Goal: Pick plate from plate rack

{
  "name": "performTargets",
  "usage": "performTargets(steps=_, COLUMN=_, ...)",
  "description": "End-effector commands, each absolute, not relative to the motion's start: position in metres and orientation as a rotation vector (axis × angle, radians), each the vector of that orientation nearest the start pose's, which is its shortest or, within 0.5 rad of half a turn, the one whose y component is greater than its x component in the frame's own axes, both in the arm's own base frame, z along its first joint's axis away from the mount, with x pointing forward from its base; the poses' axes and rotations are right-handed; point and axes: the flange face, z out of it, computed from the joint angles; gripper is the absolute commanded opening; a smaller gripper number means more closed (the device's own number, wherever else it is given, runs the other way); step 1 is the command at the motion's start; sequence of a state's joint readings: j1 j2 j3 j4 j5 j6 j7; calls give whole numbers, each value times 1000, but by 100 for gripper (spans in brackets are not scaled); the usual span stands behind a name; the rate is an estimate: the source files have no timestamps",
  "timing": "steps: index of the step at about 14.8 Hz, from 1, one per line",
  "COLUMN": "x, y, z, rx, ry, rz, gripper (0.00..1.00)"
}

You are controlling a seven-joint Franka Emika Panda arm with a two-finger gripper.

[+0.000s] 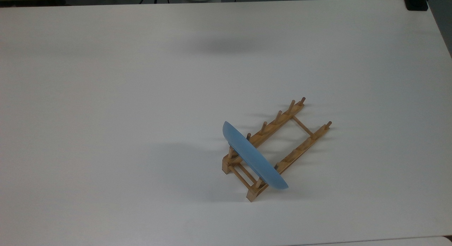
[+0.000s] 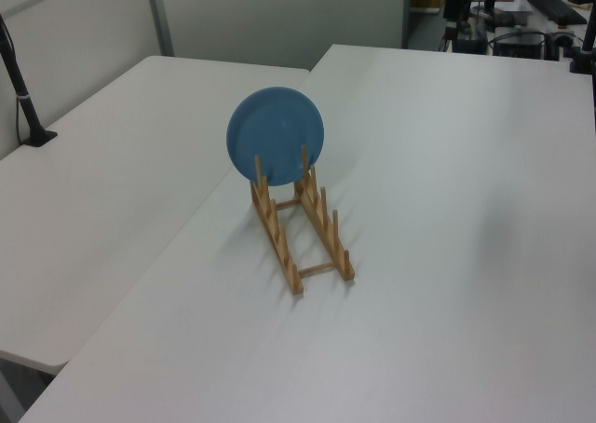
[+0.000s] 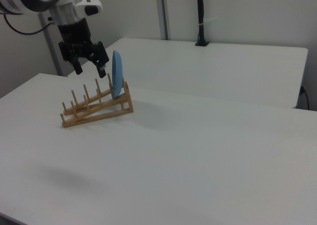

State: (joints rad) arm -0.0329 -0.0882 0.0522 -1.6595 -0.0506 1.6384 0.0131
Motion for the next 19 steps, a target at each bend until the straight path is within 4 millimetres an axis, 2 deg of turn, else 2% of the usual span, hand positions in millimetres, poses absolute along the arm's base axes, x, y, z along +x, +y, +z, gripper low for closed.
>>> performTargets(steps=1, x=528, y=9, z=637, rx=-3169, ry=-30, rz=-93, gripper=100)
performTargets(steps=19, x=528, y=0, z=638, rx=-3137, ry=-7, rz=-103, gripper=100)
